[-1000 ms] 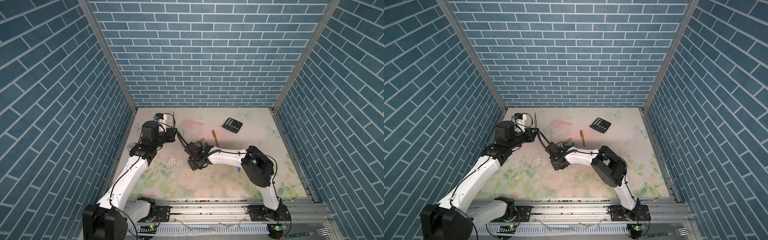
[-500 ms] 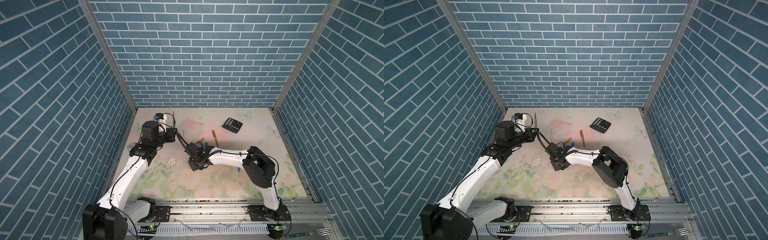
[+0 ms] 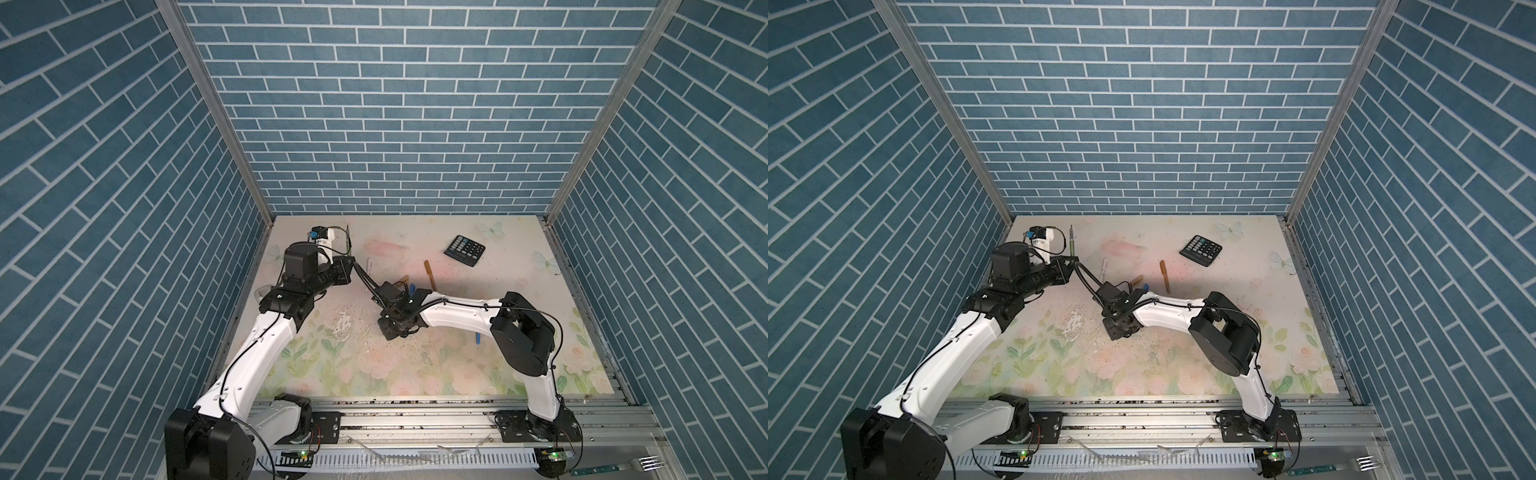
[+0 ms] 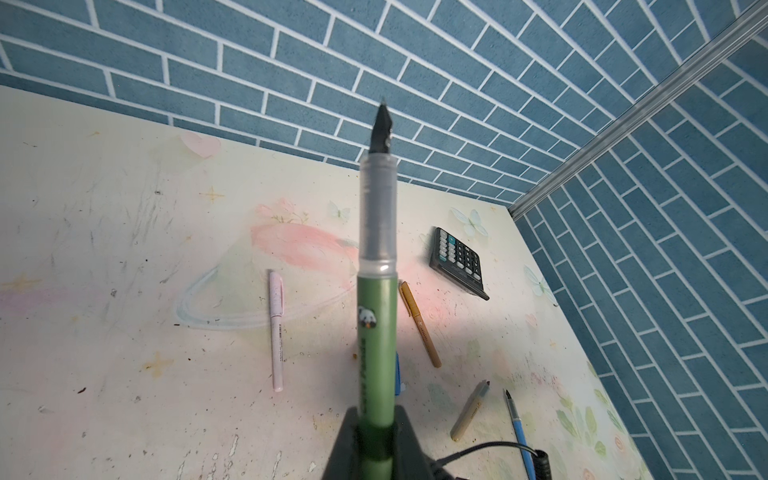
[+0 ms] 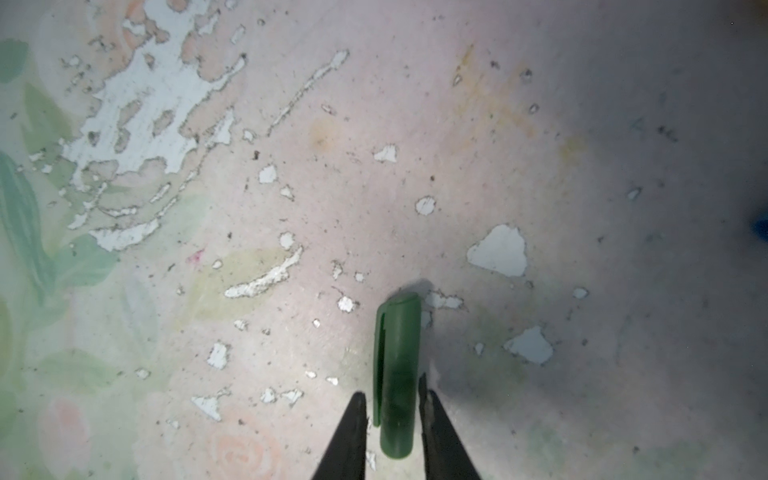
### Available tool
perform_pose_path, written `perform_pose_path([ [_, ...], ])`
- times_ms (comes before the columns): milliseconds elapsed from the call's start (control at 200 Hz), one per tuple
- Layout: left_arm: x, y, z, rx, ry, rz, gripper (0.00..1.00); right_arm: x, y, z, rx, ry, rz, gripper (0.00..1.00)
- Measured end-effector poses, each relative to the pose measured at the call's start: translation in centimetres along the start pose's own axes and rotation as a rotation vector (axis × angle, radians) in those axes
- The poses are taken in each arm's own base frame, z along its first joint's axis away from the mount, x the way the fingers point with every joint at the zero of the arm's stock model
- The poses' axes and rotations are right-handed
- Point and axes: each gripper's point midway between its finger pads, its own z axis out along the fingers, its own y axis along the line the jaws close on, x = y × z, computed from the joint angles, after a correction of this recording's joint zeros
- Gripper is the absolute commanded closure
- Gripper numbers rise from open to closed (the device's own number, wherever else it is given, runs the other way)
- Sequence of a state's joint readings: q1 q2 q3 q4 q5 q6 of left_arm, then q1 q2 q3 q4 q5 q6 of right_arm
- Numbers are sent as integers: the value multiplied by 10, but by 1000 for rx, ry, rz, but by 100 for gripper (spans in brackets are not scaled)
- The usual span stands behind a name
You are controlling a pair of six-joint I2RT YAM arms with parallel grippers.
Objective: Insert the pens into the pen caps
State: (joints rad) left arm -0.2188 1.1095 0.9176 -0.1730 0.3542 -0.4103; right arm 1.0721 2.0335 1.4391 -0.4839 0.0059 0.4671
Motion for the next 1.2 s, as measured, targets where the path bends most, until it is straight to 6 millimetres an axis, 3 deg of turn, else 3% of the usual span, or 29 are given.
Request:
perform_pose_path([
  [665, 2, 2, 3, -4, 10, -2, 100, 5, -4, 9, 18, 19, -1, 79],
  [815, 2, 1, 3, -3, 10, -2, 100, 5, -4, 9, 17, 20, 0, 70],
  [1200, 3, 1, 3, -3, 11, -1, 100, -2, -6, 4, -5, 6, 17, 75],
])
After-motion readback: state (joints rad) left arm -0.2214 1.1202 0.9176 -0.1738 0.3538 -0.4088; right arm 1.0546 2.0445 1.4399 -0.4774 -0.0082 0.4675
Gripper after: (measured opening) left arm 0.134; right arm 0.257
